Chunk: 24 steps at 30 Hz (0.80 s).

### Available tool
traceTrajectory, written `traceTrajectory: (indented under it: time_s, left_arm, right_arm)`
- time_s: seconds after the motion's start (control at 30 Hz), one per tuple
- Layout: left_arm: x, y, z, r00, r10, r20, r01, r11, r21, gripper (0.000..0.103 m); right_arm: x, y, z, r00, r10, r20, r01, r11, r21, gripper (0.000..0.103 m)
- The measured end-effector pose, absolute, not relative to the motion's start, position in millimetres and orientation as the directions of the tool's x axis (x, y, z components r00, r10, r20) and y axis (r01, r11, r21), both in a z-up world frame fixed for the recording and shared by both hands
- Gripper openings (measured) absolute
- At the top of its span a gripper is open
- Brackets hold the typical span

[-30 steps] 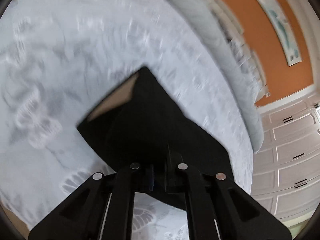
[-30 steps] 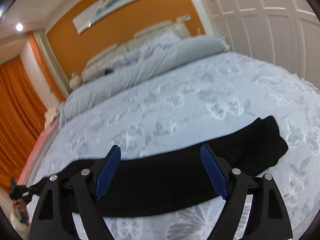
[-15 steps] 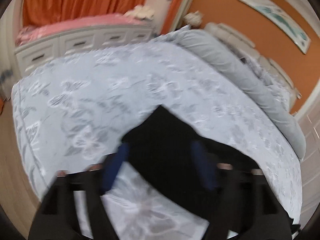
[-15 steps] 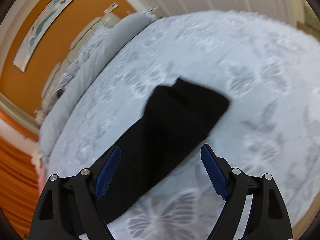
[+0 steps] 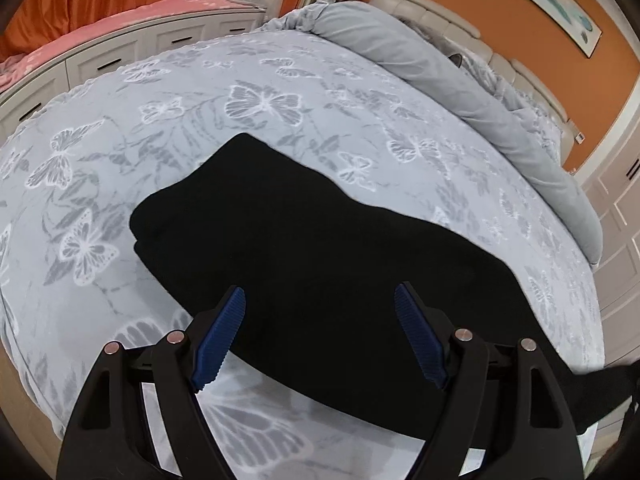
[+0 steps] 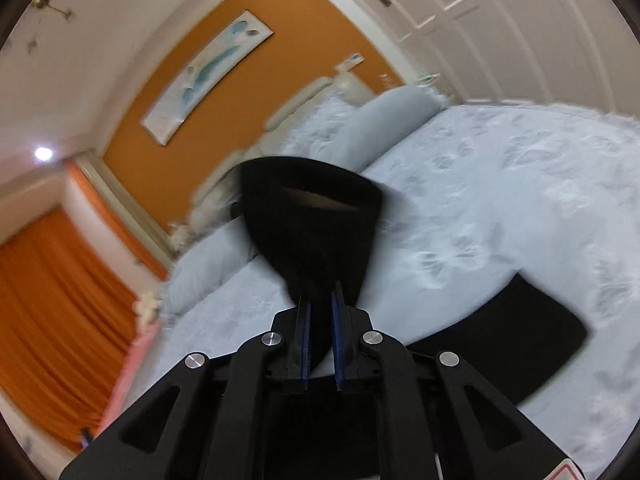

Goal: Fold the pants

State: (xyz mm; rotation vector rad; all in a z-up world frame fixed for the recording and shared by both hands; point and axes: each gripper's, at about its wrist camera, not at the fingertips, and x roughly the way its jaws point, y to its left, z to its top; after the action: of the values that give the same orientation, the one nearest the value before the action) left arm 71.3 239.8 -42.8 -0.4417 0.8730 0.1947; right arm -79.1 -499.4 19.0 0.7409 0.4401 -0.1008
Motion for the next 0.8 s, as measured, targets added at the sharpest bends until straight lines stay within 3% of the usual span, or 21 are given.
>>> traceTrajectory:
  time_s: [0.13, 0.2, 0.27, 0.3, 0.33, 0.37, 0.5, 0.53, 0.6, 0.73, 0.8]
  left_arm:
    - [75.0, 242.5, -54.9, 0.592, -0.038, -0.805, -0.356, 0.884, -0.304, 0.075]
    - [76.2, 240.6, -58.8, 0.579, -0.057, -0.813, -0.351, 0.883, -0.312, 0.075]
    - [76.1, 238.0, -59.0, 0.579, -0.056, -0.813, -0.348, 0.885, -0.308, 0.075]
    - [76.2, 235.2, -58.0, 0.581, -0.055, -0.812, -0.344, 0.888, -0.306, 0.075]
    - [76.3, 233.3, -57.4, 0.582, -0.057, -0.811, -0.340, 0.889, -0.307, 0.076]
    - [76.7, 229.9, -56.9, 0.584, -0.062, -0.810, -0.334, 0.891, -0.309, 0.076]
    - [78.7, 219.8, -57.8, 0.581, -0.069, -0.811, -0.313, 0.901, -0.301, 0.080]
    - [79.8, 216.6, -58.2, 0.579, -0.074, -0.812, -0.305, 0.904, -0.300, 0.080]
    - [82.1, 211.2, -59.2, 0.575, -0.077, -0.815, -0.293, 0.910, -0.293, 0.080]
    - [86.1, 201.9, -61.8, 0.560, -0.046, -0.827, -0.285, 0.927, -0.245, 0.082]
    - [88.9, 198.9, -64.4, 0.539, -0.005, -0.842, -0.284, 0.941, -0.187, 0.084]
  right_arm:
    - [-76.2, -552.3, -93.1, 0.663, 0.052, -0.747, 0.597, 0.566, 0.569, 0.008]
    - [-85.2, -559.8, -107.0, 0.691, 0.085, -0.718, 0.594, 0.500, 0.630, 0.010]
    - [-86.2, -558.6, -93.3, 0.692, 0.064, -0.719, 0.598, 0.508, 0.620, 0.030]
    - [-87.5, -555.3, -86.3, 0.696, 0.025, -0.718, 0.601, 0.527, 0.601, 0.052]
    - [-87.9, -551.9, -81.4, 0.702, -0.005, -0.712, 0.599, 0.545, 0.587, 0.067]
    - [-86.8, -548.6, -79.6, 0.701, -0.019, -0.713, 0.598, 0.559, 0.574, 0.067]
    - [-74.6, -545.3, -85.2, 0.723, 0.017, -0.691, 0.566, 0.558, 0.606, 0.067]
    - [-69.5, -543.0, -85.7, 0.730, 0.022, -0.684, 0.556, 0.563, 0.611, 0.052]
    - [-62.9, -540.6, -83.7, 0.729, 0.035, -0.683, 0.533, 0.597, 0.599, 0.006]
    - [-74.2, -541.7, -62.2, 0.749, -0.022, -0.662, 0.543, 0.594, 0.594, 0.005]
    - [-78.4, -548.4, -76.2, 0.617, -0.101, -0.780, 0.685, 0.557, 0.470, 0.013]
